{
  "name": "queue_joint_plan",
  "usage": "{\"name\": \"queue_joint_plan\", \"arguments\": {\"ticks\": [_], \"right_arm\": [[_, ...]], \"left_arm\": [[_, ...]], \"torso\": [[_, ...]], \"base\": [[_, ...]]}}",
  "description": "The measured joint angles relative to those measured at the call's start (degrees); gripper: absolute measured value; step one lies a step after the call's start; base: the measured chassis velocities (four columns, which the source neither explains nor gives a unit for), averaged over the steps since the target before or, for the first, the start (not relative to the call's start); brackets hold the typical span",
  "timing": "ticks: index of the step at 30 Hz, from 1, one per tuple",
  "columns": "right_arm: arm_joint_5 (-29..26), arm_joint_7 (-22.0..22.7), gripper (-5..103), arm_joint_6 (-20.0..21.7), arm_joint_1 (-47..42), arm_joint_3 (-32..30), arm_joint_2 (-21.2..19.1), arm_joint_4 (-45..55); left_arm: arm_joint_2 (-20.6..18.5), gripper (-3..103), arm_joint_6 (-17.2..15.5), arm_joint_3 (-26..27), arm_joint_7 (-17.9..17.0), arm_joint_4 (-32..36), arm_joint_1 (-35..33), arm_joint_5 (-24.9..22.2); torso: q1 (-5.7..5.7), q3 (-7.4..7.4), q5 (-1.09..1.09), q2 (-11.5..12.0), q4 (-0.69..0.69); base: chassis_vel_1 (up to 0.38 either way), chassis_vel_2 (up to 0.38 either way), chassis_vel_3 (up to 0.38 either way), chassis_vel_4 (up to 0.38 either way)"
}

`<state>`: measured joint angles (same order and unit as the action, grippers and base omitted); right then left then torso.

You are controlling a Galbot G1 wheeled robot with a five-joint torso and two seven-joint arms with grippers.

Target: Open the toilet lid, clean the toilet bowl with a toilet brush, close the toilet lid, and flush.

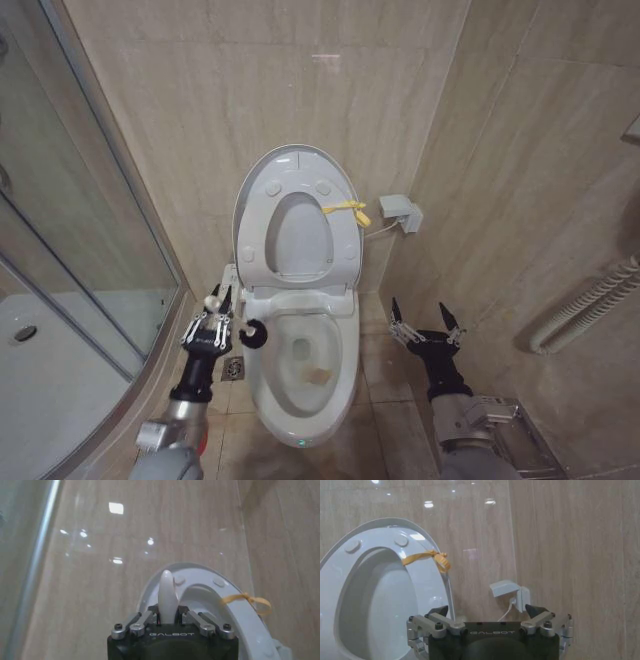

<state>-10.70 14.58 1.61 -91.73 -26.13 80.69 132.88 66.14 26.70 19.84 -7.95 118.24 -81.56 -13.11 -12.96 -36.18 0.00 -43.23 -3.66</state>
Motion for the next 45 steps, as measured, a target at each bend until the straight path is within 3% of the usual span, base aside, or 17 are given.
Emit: {"name": "queue_joint_plan", "arguments": {"ticks": [12, 20, 30, 45], "right_arm": [[0.0, 0.0, 100, 0.0, 0.0, 0.0, 0.0, 0.0], [0.0, 0.0, 100, 0.0, 0.0, 0.0, 0.0, 0.0], [0.0, 0.0, 100, 0.0, 0.0, 0.0, 0.0, 0.0], [0.0, 0.0, 100, 0.0, 0.0, 0.0, 0.0, 0.0]], "left_arm": [[0.4, 22, -0.4, -12.1, 1.4, -9.0, 10.2, -1.5], [1.4, 22, -1.6, -20.7, 1.3, -19.0, 19.8, -1.0], [3.3, 22, 0.1, -24.2, 1.5, -31.9, 26.0, 2.5], [5.9, 22, 4.7, -25.4, 3.6, -43.7, 26.7, 4.2]], "torso": [[0.0, 0.0, 0.0, 0.0, 0.0], [0.0, 0.0, 0.0, 0.0, -0.01], [0.0, 0.0, 0.01, 0.0, -0.01], [0.0, 0.0, 0.0, 0.0, -0.01]], "base": [[0.0, 0.0, 0.0, 0.0], [0.0, 0.0, 0.0, 0.0], [0.0, 0.0, 0.0, 0.0], [0.0, 0.0, 0.0, 0.0]]}}
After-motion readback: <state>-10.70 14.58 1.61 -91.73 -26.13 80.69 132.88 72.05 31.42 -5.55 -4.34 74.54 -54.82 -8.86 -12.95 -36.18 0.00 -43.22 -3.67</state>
